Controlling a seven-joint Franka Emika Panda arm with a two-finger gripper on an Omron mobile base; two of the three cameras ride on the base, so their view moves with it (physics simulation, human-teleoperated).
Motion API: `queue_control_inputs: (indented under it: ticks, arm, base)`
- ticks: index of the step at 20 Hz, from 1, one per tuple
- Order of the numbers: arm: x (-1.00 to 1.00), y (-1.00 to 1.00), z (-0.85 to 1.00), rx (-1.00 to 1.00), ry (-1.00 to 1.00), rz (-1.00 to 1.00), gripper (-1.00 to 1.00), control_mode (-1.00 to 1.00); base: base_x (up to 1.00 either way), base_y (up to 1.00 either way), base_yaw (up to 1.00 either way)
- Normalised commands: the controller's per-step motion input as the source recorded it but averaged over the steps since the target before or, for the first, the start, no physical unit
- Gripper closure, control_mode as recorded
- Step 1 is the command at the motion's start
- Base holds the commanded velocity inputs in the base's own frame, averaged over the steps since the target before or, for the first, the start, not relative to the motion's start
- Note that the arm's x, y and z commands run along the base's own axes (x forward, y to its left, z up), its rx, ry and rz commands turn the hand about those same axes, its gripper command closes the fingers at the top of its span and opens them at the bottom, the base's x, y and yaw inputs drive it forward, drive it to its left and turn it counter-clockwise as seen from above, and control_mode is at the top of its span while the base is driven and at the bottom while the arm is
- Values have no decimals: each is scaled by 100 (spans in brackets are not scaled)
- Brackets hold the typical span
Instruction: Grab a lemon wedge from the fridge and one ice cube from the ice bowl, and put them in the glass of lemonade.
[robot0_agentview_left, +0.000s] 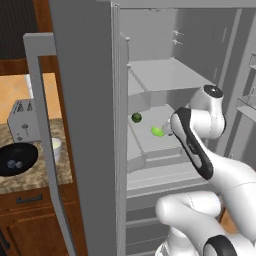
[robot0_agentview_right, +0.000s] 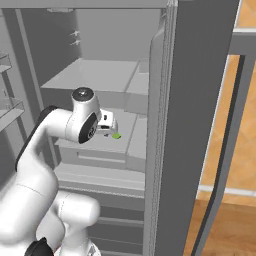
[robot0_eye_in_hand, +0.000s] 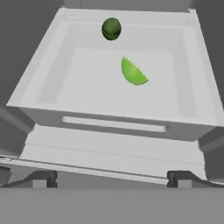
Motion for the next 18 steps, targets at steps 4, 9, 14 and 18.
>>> queue_control_inputs:
  ticks: [4,9,14,18]
  arm:
    - [100,-6,-8,6,4,9,-100,-100]
    - [24,-4,0,0,0,0,-100,-100]
    - [36,-16,-16,0,-4,0,-100,-100]
    - [25,-2,-23,-1,0,-2,-100,-100]
  base:
    - [0,0,0]
    - [0,0,0]
    - [0,0,0]
    - [0,0,0]
